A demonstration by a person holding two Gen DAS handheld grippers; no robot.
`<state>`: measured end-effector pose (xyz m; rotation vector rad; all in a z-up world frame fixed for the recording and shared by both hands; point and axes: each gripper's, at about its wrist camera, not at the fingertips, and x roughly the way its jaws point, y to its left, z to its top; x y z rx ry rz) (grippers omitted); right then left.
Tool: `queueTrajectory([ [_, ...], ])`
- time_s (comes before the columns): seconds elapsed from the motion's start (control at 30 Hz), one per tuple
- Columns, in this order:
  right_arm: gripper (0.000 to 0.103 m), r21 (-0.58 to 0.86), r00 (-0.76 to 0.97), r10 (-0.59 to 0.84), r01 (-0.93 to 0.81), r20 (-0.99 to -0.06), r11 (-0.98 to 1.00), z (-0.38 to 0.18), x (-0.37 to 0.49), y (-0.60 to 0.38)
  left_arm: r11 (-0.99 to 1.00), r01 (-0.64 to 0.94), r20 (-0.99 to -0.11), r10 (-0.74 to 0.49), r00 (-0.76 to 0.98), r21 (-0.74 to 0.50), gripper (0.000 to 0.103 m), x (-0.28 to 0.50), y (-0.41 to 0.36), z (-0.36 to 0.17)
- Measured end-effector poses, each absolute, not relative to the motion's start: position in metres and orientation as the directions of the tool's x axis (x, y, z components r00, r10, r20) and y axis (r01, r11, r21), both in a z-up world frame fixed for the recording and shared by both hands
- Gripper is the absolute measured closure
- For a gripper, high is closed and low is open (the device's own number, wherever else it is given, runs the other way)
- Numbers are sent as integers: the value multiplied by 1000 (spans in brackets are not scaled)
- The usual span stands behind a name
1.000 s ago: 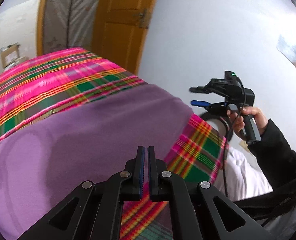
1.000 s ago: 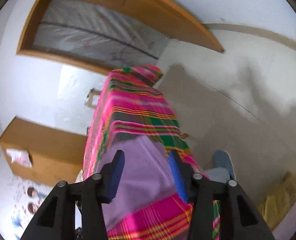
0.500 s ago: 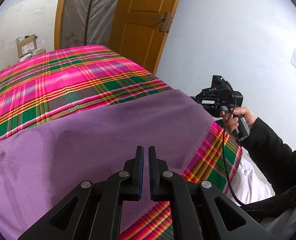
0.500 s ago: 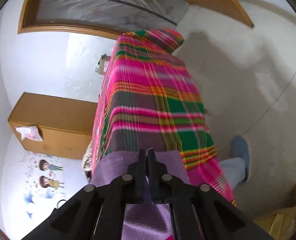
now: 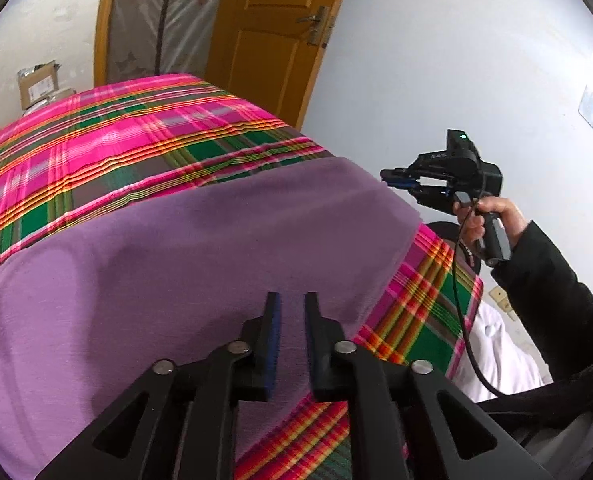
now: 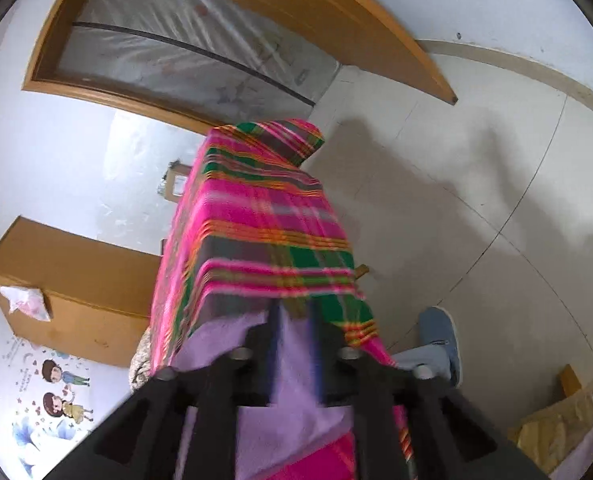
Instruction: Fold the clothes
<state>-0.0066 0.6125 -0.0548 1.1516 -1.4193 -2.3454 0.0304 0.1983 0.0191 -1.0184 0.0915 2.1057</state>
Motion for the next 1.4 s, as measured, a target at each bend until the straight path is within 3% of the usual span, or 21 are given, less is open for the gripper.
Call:
queueTrajectory([
  [0.13, 76, 764, -681, -508, -118, -528, -635, -25, 14, 576, -680, -688, -697, 622, -358, -253, 87, 33, 204, 16],
  [0.2, 82, 693, -670, -490, -51, -558, -719, -8, 17, 550, -673, -695, -701, 623, -348, -253, 87, 34, 208, 14],
  [0.3, 83, 566, -652, -453, 43, -608, -823, 11, 15, 513, -661, -706, -707, 624, -332, -252, 87, 37, 213, 12],
  [0.47, 83, 412, -584, -389, 101, -712, -906, 7, 10, 476, -648, -718, -711, 628, -316, -253, 87, 40, 215, 9],
  [0.73, 86, 113, -595, -207, 193, -777, -975, 18, 51, 445, -635, -730, -707, 637, -308, -254, 87, 44, 211, 10],
  [0.93, 85, 133, -601, -199, 153, -774, -979, 23, 62, 449, -673, -691, -686, 633, -357, -262, 87, 39, 194, 15],
  [1.17, 84, 195, -629, -318, 258, -710, -946, 31, 56, 410, -688, -674, -689, 627, -365, -269, 87, 37, 188, 14],
  [1.4, 84, 149, -576, -341, 354, -743, -923, 14, 69, 392, -675, -688, -697, 628, -346, -267, 87, 41, 189, 10],
])
